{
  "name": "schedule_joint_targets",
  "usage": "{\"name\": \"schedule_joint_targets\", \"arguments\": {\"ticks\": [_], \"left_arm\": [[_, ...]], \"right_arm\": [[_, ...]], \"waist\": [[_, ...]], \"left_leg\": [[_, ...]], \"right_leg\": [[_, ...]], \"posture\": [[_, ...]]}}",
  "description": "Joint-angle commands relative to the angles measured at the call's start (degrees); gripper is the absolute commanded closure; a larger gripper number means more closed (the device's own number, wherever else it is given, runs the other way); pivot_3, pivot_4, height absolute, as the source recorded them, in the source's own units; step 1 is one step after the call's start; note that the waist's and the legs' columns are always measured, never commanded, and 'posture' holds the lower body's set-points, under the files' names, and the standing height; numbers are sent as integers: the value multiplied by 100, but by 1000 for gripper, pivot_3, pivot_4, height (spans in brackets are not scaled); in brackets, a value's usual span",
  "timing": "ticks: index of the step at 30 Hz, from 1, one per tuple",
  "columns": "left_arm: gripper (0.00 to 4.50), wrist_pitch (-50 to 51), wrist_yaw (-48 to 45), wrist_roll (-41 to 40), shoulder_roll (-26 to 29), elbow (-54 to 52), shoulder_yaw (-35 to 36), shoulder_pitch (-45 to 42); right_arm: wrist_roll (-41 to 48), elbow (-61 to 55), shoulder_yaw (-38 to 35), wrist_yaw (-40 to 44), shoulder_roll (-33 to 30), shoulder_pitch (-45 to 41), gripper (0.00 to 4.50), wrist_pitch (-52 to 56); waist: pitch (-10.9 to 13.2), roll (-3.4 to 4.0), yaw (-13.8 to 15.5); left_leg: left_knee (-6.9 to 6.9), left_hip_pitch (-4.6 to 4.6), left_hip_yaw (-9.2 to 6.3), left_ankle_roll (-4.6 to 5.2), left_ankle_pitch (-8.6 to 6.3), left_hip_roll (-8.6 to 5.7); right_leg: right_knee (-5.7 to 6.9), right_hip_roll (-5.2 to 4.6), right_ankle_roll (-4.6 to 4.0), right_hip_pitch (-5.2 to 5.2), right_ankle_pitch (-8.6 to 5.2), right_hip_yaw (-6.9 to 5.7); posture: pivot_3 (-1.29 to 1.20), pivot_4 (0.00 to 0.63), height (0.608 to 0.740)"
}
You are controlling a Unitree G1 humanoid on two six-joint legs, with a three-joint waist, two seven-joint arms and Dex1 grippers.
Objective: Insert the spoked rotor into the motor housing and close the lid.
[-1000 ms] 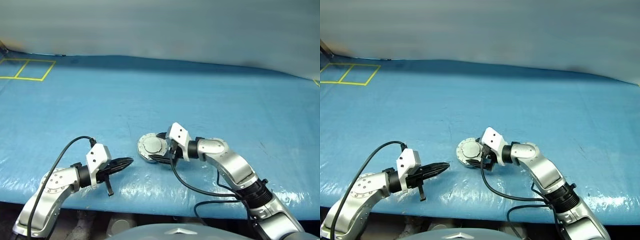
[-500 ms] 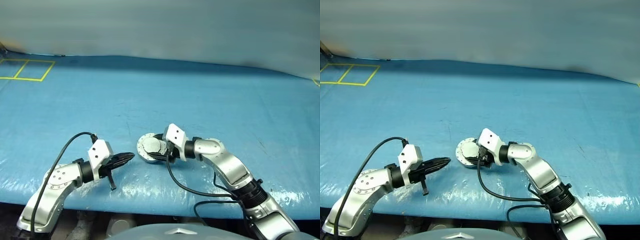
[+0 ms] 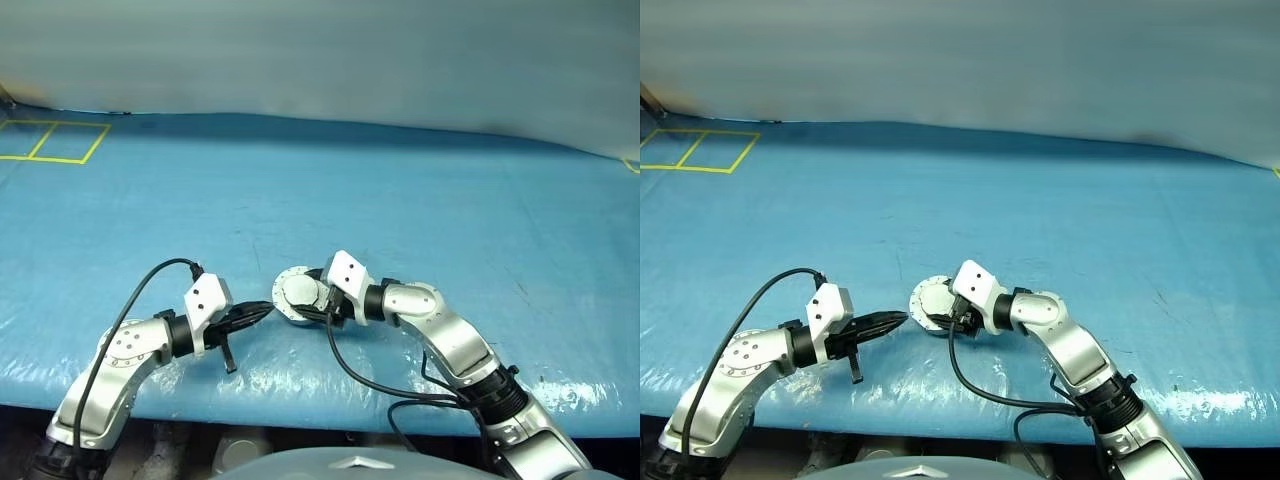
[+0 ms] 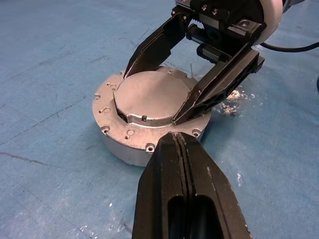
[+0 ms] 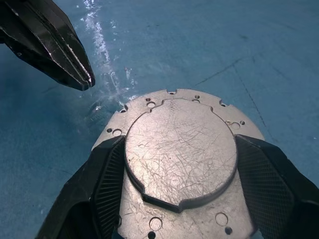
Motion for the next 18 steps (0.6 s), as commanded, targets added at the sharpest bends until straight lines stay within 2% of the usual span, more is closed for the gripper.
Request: {"name": "schedule_joint_targets", "arguments": {"ticks": [1, 7, 15, 18], "left_arm": [[4500, -185, 73, 144, -86, 78, -88, -103], [4500, -284, 72, 203, -175, 187, -173, -182], [4500, -337, 6, 203, -227, 286, -297, -312], [4500, -358, -19, 201, -211, 326, -285, -331]], "right_arm": [[-341, 311, 91, -22, -325, 253, 1451, 130], [3, 95, -326, 127, -570, 382, 1451, 312], [572, 9, -651, -68, 80, 308, 1451, 634], [1225, -401, -994, 132, 251, 330, 1451, 827]], "waist": [[-9, 1, 8], [-15, 4, 114], [-15, 3, 71], [-14, 4, 45]], "left_leg": [[0, 1, -1, 0, 0, 0], [0, -1, 0, 0, 0, -12], [0, -2, 0, 0, 0, -4], [-1, -2, 0, 0, 0, -2]], "right_leg": [[0, 0, 0, 1, 0, 0], [-8, -11, 3, 3, 0, -1], [-4, -6, 3, 1, 1, -3], [-3, -5, 2, 0, 0, -3]], "posture": [[0, 150, 740], [0, 150, 740], [0, 150, 740], [0, 150, 740]]}}
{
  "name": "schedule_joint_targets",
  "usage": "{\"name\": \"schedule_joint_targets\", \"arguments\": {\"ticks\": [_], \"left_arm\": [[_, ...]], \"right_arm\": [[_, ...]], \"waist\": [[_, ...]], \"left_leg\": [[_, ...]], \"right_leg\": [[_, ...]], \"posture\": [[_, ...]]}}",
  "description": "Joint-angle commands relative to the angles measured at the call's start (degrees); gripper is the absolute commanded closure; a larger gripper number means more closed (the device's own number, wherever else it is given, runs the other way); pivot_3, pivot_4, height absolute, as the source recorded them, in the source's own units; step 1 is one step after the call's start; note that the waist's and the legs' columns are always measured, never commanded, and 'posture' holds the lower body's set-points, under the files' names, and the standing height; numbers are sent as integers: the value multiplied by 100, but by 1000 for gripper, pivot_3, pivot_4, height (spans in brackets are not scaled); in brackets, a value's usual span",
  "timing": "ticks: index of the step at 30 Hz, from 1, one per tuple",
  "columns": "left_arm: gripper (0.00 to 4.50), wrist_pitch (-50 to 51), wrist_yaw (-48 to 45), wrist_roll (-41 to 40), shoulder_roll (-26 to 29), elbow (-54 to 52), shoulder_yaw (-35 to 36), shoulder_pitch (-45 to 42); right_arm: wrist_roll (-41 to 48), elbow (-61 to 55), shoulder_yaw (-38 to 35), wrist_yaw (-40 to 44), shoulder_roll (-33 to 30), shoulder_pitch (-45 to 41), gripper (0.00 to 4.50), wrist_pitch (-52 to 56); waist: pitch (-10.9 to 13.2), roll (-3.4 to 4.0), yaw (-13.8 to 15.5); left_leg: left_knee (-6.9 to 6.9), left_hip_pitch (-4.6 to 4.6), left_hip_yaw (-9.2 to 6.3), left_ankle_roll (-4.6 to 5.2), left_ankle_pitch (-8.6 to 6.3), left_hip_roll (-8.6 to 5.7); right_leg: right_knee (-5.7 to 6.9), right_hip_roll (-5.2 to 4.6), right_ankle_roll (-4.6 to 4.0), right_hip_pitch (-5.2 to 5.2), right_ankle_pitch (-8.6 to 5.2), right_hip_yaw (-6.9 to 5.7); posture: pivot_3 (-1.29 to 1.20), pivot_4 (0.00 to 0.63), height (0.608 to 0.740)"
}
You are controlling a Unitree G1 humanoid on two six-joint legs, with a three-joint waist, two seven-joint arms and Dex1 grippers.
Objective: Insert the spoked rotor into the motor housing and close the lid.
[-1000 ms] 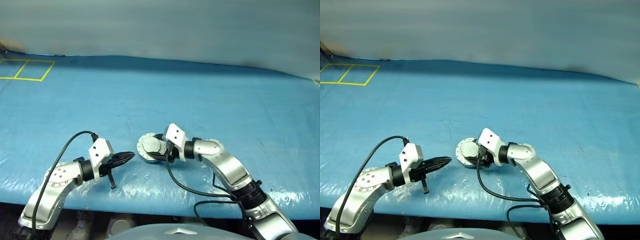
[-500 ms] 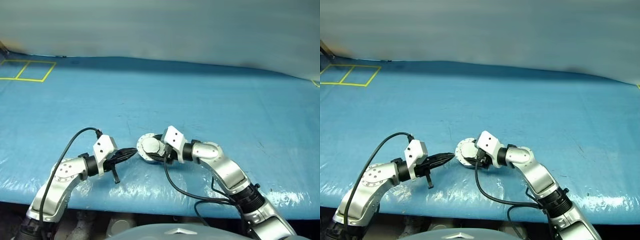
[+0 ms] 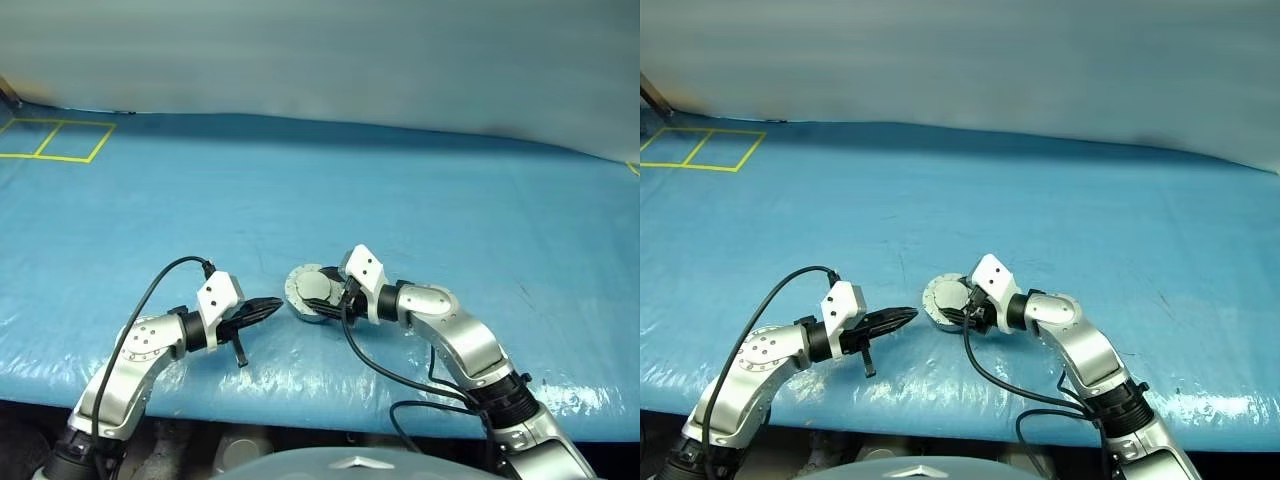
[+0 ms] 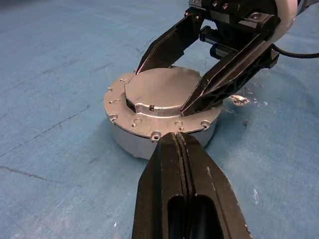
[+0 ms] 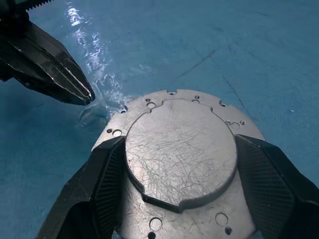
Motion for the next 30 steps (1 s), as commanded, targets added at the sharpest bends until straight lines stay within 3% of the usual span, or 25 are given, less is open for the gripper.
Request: {"name": "schedule_joint_targets", "arguments": {"ticks": [1, 6, 14, 22, 30], "left_arm": [[4500, -124, -41, -10, -1, -42, 30, -74], [4500, -147, -48, 1, -42, 3, -3, -93], [4500, -194, -68, 36, -77, 112, -25, -157], [4500, -278, -57, 66, -98, 129, -10, -70], [4500, -290, -49, 92, -117, 125, -21, -66]], "right_arm": [[723, -436, -388, 221, 97, 73, 1451, 351], [1004, -738, -615, 244, 46, -98, 1451, 478], [325, -303, -74, 311, -315, -164, 1451, 175], [363, 46, -170, 63, 33, -57, 1451, 198], [-321, 339, 308, -90, -69, -20, 1451, -74]], "waist": [[3, 1, -9], [11, -3, -17], [16, -1, -22], [15, -3, -50], [12, -7, -89]], "left_leg": [[-2, -2, -1, 0, 0, 0], [-23, -25, 2, 0, 0, -2], [-32, -42, 7, 0, 0, -1], [-31, -36, 10, 0, 0, 1], [-27, -24, 12, -1, 1, 3]], "right_leg": [[-1, 0, -1, -1, -1, 0], [-4, 0, 0, -35, 0, 2], [-2, 0, 21, -61, 13, 2], [0, 1, 20, -56, 12, 3], [4, 3, -1, -45, 1, 5]], "posture": [[0, 150, 740], [0, 150, 740], [0, 150, 740], [0, 150, 740], [0, 150, 740]]}}
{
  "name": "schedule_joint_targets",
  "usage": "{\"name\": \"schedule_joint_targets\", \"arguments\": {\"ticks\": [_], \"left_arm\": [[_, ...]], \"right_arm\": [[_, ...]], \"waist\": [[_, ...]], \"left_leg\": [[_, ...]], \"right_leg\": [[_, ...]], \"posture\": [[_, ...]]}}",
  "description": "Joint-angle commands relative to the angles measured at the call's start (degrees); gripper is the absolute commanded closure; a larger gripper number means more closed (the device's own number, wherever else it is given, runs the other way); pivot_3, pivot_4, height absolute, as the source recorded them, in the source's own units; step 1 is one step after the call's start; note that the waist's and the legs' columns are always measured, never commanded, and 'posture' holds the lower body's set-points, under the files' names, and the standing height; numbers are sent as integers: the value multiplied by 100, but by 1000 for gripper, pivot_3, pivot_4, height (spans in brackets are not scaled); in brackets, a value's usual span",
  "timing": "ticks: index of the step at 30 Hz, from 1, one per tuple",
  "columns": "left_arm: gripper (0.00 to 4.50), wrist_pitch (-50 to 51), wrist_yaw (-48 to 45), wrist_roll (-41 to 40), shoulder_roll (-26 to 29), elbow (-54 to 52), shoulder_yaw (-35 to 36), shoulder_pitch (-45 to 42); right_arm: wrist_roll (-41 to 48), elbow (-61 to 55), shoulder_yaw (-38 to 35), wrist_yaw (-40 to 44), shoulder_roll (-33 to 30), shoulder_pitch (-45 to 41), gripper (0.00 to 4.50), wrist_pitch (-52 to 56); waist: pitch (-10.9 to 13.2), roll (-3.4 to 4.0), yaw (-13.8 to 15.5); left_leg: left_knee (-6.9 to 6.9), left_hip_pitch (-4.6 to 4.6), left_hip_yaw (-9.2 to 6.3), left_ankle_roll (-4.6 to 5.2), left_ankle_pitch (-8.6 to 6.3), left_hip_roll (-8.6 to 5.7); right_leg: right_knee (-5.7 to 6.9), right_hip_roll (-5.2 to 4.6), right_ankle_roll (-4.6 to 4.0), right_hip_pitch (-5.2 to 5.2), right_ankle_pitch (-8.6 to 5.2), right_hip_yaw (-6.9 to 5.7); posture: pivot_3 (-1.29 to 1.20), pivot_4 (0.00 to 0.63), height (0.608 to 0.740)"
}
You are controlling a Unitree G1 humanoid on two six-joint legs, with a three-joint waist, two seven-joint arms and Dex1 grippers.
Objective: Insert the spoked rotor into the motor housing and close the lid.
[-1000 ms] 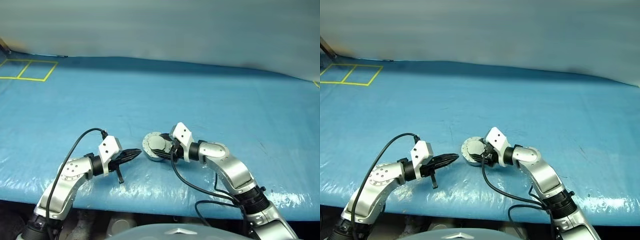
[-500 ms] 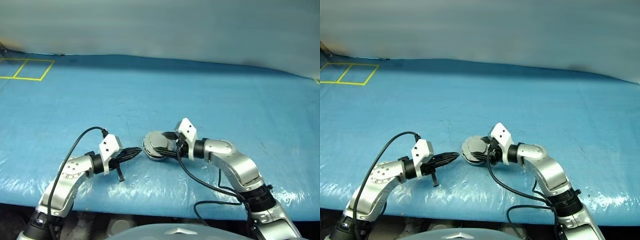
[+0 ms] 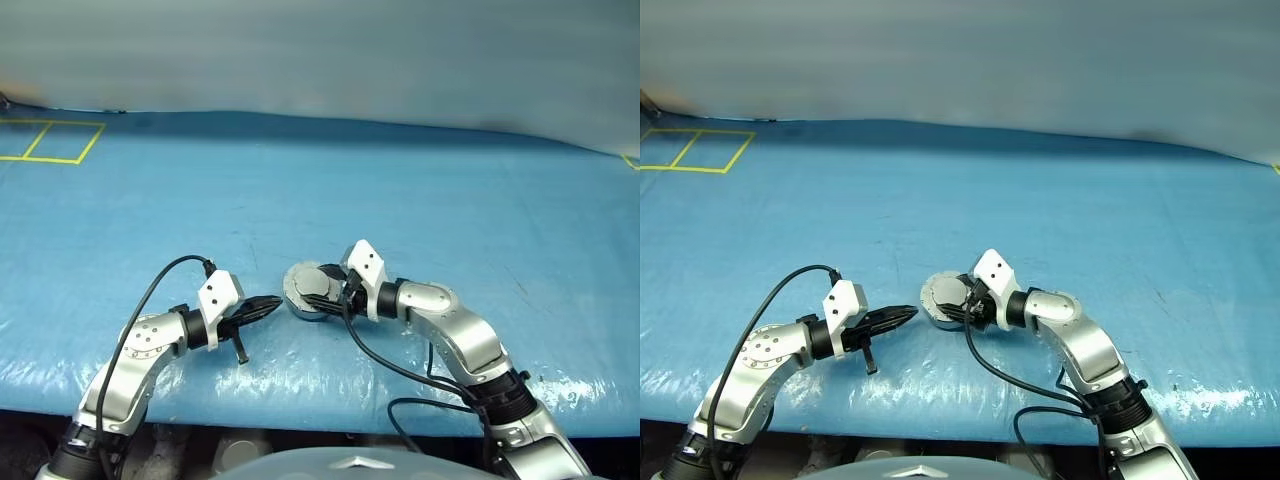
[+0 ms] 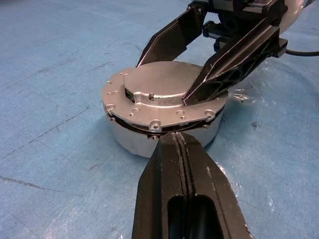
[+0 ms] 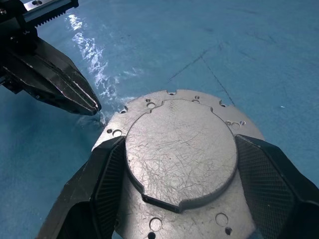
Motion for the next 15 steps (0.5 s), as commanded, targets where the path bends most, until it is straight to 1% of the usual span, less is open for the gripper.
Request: {"name": "schedule_joint_targets", "arguments": {"ticks": [1, 4, 7, 10, 13, 15], "left_arm": [[4500, -133, -7, -4, -37, -76, -9, -10], [4500, -154, -9, 11, -51, -47, -25, -12], [4500, -161, -10, 11, -64, -38, -32, -12], [4500, -200, -13, 34, -91, 21, -38, -39], [4500, -225, -8, 57, -127, 75, -44, -82], [4500, -230, -13, 66, -141, 102, -42, -111]], "right_arm": [[-268, 333, 205, -121, 9, 104, 1451, -23], [-128, 536, 54, -140, 140, 163, 1451, 87], [-498, 621, 302, -143, -29, 169, 1451, -73], [-550, 644, 334, -175, -18, 220, 1451, -90], [-863, 731, 458, -365, -56, 200, 1451, -187], [-831, 734, 390, -441, 25, 200, 1451, -124]], "waist": [[-1, -1, -8], [-4, -5, -9], [-10, -7, -9], [-20, -10, -7], [-32, -14, -9], [-46, -19, -10]], "left_leg": [[0, 5, 1, 0, 0, 1], [1, 23, 1, 0, 0, 4], [3, 38, 0, 0, 0, 8], [5, 44, -3, 0, 0, 9], [5, 44, -3, 0, 0, 8], [5, 48, -3, 0, 0, 11]], "right_leg": [[0, 1, -1, 5, -1, 1], [0, 4, -7, 23, -4, 1], [0, 7, -9, 39, -5, 1], [0, 7, -10, 46, -5, 0], [0, 7, -10, 46, -5, 0], [0, 10, -10, 48, -5, 1]], "posture": [[0, 150, 740], [0, 150, 740], [0, 150, 740], [0, 150, 740], [0, 150, 740], [0, 150, 740]]}}
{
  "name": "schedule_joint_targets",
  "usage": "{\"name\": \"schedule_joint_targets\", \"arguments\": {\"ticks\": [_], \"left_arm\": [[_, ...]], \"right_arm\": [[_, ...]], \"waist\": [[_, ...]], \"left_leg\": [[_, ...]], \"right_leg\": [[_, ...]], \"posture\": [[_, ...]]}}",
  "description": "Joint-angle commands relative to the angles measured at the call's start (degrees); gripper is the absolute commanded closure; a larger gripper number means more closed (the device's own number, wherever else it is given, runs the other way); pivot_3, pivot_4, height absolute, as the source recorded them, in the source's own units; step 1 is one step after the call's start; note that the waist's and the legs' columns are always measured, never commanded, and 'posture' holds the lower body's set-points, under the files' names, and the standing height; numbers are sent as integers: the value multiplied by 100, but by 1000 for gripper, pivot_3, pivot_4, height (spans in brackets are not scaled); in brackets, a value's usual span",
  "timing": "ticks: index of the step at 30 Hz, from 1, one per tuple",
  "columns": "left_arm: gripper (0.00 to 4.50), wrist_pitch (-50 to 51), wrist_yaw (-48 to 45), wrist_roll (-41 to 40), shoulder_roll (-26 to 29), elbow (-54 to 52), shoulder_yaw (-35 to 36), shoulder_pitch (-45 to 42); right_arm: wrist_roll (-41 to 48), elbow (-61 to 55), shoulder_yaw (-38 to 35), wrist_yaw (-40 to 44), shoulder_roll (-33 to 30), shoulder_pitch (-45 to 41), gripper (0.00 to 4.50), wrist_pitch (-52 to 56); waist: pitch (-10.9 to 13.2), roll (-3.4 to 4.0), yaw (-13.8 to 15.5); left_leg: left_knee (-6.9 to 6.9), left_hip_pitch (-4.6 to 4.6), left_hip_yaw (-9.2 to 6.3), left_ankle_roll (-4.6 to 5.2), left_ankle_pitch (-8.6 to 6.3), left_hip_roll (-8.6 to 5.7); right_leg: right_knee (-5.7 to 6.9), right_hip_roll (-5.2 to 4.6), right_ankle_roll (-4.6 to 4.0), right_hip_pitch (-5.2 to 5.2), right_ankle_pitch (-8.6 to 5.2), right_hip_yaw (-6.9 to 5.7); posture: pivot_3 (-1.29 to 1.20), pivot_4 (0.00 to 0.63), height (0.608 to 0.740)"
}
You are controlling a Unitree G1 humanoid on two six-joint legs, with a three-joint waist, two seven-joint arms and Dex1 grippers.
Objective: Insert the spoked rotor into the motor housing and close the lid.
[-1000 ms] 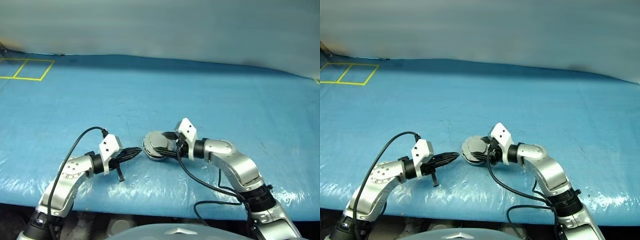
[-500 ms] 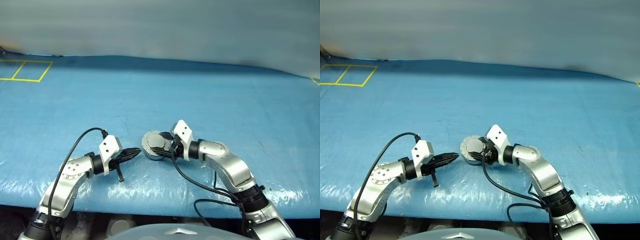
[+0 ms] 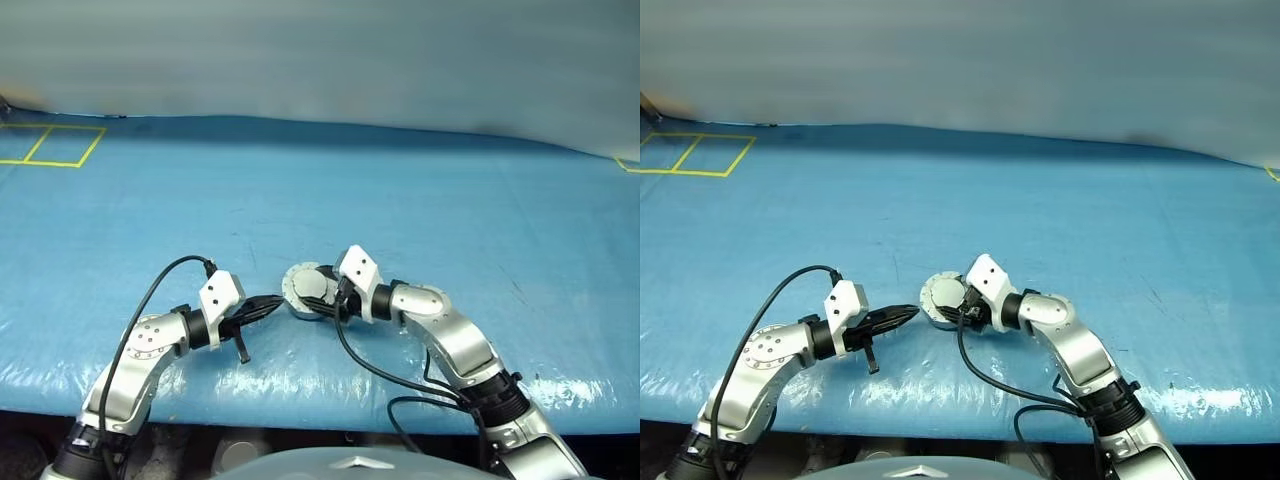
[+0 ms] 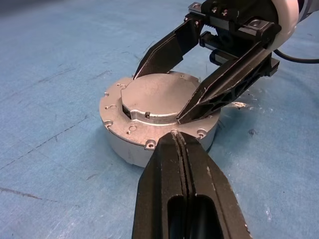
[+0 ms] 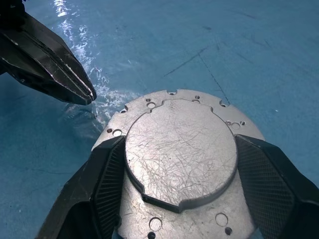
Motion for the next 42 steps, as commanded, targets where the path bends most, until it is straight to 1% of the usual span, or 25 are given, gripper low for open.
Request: {"name": "schedule_joint_targets", "arguments": {"ticks": [1, 4, 7, 10, 13, 17, 20, 27, 33, 35, 37, 38, 42], "left_arm": [[4500, -126, -14, 16, -28, -6, -29, -90], [4500, -141, -21, 28, -35, 30, -48, -126], [4500, -154, -21, 29, -35, 39, -83, -139], [4500, -181, 15, 67, -61, 83, -106, -167], [4500, -259, 243, 214, -209, 270, -98, -306], [4500, -317, 383, 338, -423, 527, -150, -507], [4500, -378, 362, 420, -557, 761, -273, -674], [4500, -478, 351, 620, -881, 1338, -606, -992], [4500, -611, 276, 928, -855, 1692, -852, -1108], [4500, -632, 226, 947, -840, 1679, -878, -1094], [4500, -624, 203, 934, -843, 1661, -867, -1077], [4500, -626, 198, 938, -841, 1659, -863, -1073], [4500, -622, 174, 943, -822, 1649, -852, -1064]], "right_arm": [[-277, 500, 77, -269, -16, 168, 1451, 345], [-116, 384, 33, -69, -94, 256, 1451, 344], [-69, 385, -174, -139, -111, 371, 1451, 337], [-170, 430, -214, -228, -189, 421, 1451, 371], [67, 162, -224, -28, -207, 528, 1451, 497], [51, 26, -163, -45, -216, 553, 1451, 543], [96, -46, -168, -29, -204, 553, 1451, 566], [96, -108, -181, -85, -202, 587, 1451, 602], [98, -255, -175, -100, -221, 687, 1451, 549], [273, -382, -262, -9, -180, 732, 736, 494], [330, -520, -328, -58, -134, 738, 199, 552], [313, -562, -339, -119, -124, 733, 9, 581], [555, -886, -471, 6, -135, 728, 9, 504]], "waist": [[-13, -3, 1], [-17, 2, 7], [-18, 4, 17], [-19, 4, 29], [-21, 4, 83], [-23, 7, 138], [-23, 7, 136], [-25, 10, 156], [-36, 14, 188], [-38, 14, 189], [-38, 14, 189], [-38, 14, 189], [-37, 14, 189]], "left_leg": [[0, 4, 0, 0, 0, 2], [1, 15, -1, 0, 0, 8], [-1, 19, -5, -1, 0, 9], [-5, 16, -5, -2, -1, 7], [-3, 15, -6, -2, -1, 4], [-4, 8, -10, -2, -1, 0], [-4, -15, -12, -2, -1, -2], [-7, -17, -15, -3, -2, -5], [10, -13, -24, -3, -1, -27], [11, -10, -26, -2, -1, -37], [10, -11, -29, -1, -2, -43], [8, -13, -30, -1, -2, -44], [7, -18, -33, -1, -1, -44]], "right_leg": [[0, 2, 0, 3, 0, 0], [0, 7, -2, 10, 1, 1], [-2, 9, -5, 5, -1, 0], [-8, 8, -6, 6, -2, 0], [-9, 6, -6, 6, -2, 0], [-11, 3, -5, 3, -2, -2], [-14, 3, -3, -3, -1, -2], [-20, 3, -1, -1, -2, -3], [-21, -21, 9, 3, -2, -14], [-25, -33, 15, 1, -3, -17], [-30, -41, 20, 3, -5, -21], [-32, -41, 21, 6, -5, -22], [-31, -41, 22, 13, -4, -24]], "posture": [[0, 150, 740], [0, 150, 740], [0, 150, 740], [0, 150, 740], [0, 150, 740], [0, 150, 740], [0, 150, 740], [0, 150, 740], [0, 150, 740], [0, 150, 740], [0, 150, 740], [0, 150, 740], [0, 150, 740]]}}
